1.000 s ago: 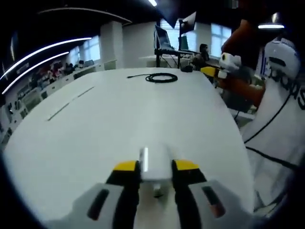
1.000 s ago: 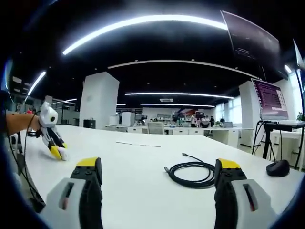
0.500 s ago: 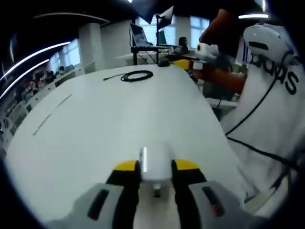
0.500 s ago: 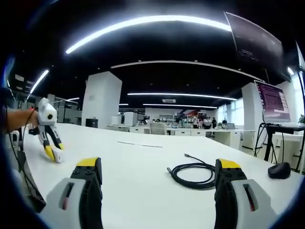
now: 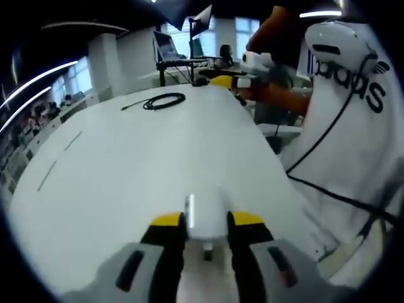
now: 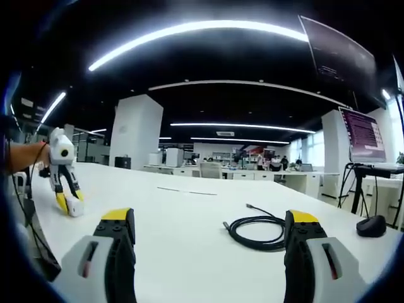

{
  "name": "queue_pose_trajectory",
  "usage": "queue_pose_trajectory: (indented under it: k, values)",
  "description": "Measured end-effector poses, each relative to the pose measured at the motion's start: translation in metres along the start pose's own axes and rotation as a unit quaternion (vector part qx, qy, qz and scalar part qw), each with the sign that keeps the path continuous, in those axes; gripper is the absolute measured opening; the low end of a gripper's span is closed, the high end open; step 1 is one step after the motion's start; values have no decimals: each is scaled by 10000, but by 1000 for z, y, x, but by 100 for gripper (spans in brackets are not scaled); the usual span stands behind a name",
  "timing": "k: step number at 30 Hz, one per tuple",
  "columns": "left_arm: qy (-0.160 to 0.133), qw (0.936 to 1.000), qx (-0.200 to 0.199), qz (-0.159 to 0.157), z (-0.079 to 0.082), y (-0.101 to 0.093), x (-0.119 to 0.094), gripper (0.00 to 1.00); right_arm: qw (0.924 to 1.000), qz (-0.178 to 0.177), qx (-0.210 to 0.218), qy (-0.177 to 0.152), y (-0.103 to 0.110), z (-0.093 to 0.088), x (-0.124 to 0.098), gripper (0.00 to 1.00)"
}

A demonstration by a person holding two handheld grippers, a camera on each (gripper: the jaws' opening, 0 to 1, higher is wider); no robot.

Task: Plug the desk Type‑C cable into the charger adapter.

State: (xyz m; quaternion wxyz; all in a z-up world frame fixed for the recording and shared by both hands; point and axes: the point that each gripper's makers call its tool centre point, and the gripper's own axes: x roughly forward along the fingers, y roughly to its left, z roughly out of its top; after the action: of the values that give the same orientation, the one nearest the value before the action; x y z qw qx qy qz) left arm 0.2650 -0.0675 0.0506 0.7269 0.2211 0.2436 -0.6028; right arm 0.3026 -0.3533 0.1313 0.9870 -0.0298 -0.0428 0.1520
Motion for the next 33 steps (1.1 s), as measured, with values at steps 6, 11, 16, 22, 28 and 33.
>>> queue_pose_trajectory:
  k: [6,11,16,22,28,33]
  values:
    - [-54,9999,38,96,0,9,-1,26,10000,-5,-7,-2,-1,0,0,100]
    - [-65,9998,-39,203,-2,19,-2,26,10000,-16,1,17,-1,-2,0,100]
    - [-90,9997,-29,205,-2,22,-3,26,10000,-28,-1,16,-2,-3,-1,100]
    - [-98,9998,-35,185,-3,24,-3,26,10000,-42,17,14,-4,-4,-1,100]
    - [-23,9998,45,171,-6,24,-2,27,10000,-40,25,20,-5,-5,-1,100]
    - [-22,9998,94,159,-8,24,-2,29,10000,-55,42,19,-6,-6,-1,100]
